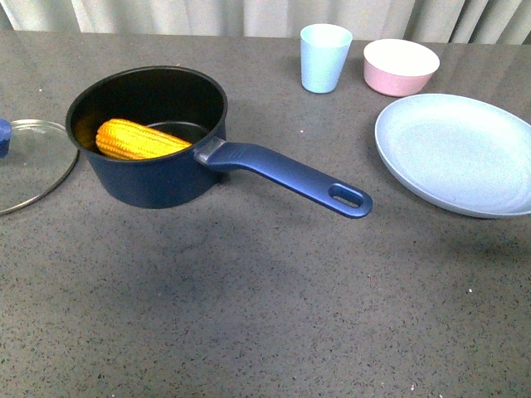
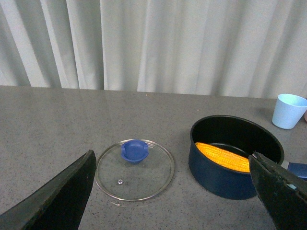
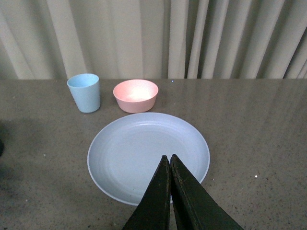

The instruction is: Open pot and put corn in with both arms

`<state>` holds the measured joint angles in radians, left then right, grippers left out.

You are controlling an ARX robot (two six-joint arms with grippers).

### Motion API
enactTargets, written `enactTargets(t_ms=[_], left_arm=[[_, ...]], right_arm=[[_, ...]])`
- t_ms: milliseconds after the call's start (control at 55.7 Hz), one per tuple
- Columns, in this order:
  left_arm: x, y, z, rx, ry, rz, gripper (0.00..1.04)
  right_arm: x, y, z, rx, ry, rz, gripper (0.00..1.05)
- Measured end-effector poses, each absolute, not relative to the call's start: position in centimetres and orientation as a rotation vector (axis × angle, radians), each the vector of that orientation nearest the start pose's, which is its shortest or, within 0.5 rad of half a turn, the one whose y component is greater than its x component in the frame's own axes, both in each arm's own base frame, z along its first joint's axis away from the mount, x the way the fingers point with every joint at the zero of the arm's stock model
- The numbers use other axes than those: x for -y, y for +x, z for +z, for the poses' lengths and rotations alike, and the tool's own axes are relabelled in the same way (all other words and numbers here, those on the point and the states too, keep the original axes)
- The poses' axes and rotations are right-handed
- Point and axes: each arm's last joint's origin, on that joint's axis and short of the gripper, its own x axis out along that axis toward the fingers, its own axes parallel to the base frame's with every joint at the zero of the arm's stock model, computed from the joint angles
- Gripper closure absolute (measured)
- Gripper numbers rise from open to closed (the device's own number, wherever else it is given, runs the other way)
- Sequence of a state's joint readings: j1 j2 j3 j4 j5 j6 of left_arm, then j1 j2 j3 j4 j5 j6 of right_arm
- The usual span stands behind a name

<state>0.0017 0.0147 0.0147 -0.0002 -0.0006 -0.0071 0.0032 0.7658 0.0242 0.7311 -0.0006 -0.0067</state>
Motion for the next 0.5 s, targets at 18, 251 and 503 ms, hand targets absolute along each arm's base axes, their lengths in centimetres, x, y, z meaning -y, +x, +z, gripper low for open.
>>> enactTargets(t_ms=[18,251,503], left_arm=[[0.0,9.8,16.7,0.000,-0.007,0.002,0.09],[0.0,9.8,16.7,0.000,-0.007,0.002,0.09],[0.0,9.8,16.7,0.000,-0.007,0.002,0.09]], right_arm=[[0.0,14.7,16.5,-0.008,-0.007,0.003,1.03],[0.0,13.3,17.2,0.014,-0.007,0.003,1.03],[0.0,12.3,17.4,0.021,-0.007,0.003,1.03]])
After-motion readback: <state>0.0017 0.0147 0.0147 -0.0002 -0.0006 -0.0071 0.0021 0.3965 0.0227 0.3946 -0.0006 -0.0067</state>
